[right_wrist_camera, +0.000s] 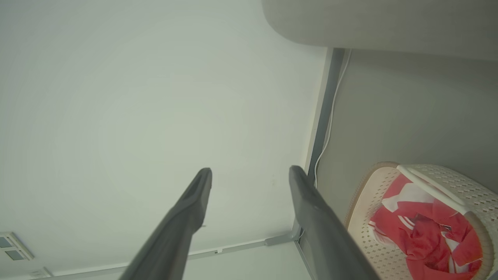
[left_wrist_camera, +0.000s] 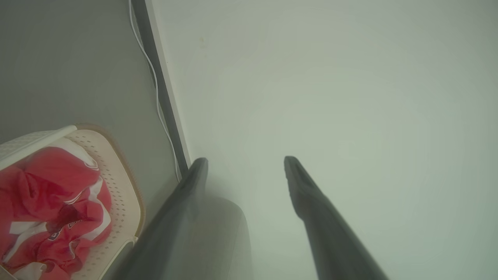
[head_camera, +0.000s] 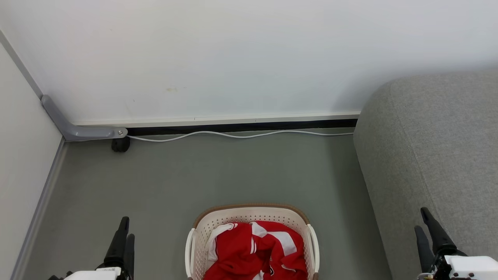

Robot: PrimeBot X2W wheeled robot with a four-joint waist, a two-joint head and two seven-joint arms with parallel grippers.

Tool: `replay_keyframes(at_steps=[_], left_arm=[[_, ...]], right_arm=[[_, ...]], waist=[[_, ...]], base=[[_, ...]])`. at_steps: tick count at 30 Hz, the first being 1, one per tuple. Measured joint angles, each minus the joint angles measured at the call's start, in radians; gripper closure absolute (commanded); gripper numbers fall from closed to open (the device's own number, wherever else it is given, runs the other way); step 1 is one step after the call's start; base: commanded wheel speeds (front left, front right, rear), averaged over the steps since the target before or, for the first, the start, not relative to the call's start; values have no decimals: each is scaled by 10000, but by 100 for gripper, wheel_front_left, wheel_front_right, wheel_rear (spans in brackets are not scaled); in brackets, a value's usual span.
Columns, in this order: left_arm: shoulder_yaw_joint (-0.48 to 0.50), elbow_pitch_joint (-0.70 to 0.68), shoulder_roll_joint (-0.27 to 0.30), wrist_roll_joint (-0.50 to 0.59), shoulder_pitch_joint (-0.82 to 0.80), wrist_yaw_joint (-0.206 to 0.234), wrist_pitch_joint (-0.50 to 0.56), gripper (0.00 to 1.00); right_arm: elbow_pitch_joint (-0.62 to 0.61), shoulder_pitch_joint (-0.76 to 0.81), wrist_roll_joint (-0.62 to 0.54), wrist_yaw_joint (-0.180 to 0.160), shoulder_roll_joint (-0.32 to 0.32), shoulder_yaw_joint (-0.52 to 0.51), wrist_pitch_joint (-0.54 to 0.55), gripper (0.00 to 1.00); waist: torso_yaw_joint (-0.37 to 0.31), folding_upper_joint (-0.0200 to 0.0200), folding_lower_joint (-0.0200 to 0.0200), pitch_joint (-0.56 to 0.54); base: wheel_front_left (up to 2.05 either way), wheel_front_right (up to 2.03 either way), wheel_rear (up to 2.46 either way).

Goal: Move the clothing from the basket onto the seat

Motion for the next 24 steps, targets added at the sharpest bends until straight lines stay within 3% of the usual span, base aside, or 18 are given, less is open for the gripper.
replay_keyframes(at_steps=[12,24], left_arm=[[-165,44,17,823,-282,0,-351,0],[-336,38,35,2562,-428,42,-702,0]], right_arm=[[-54,-382,-351,0,-466,652,-495,0],[-50,-775,-1436,0,-963,1331,-840,0]], waist=[[-13,0,0,55],[-29,0,-1,101]], base=[[0,0,0],[0,0,0]])
